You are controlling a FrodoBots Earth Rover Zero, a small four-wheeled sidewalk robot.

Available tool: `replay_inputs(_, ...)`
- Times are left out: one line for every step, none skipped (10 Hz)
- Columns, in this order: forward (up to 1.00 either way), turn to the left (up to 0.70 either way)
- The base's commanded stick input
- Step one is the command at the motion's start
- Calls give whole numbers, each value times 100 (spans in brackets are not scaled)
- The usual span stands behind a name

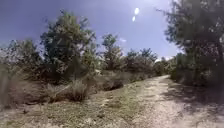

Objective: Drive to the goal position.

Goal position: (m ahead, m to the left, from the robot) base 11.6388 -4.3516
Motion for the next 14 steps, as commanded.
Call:
replay_inputs(70, 0)
replay_inputs(70, 0)
replay_inputs(70, -12)
replay_inputs(70, -31)
replay_inputs(70, -35)
replay_inputs(70, -35)
replay_inputs(70, -35)
replay_inputs(70, -35)
replay_inputs(70, -35)
replay_inputs(70, -35)
replay_inputs(70, -35)
replay_inputs(70, -35)
replay_inputs(70, -35)
replay_inputs(70, -35)
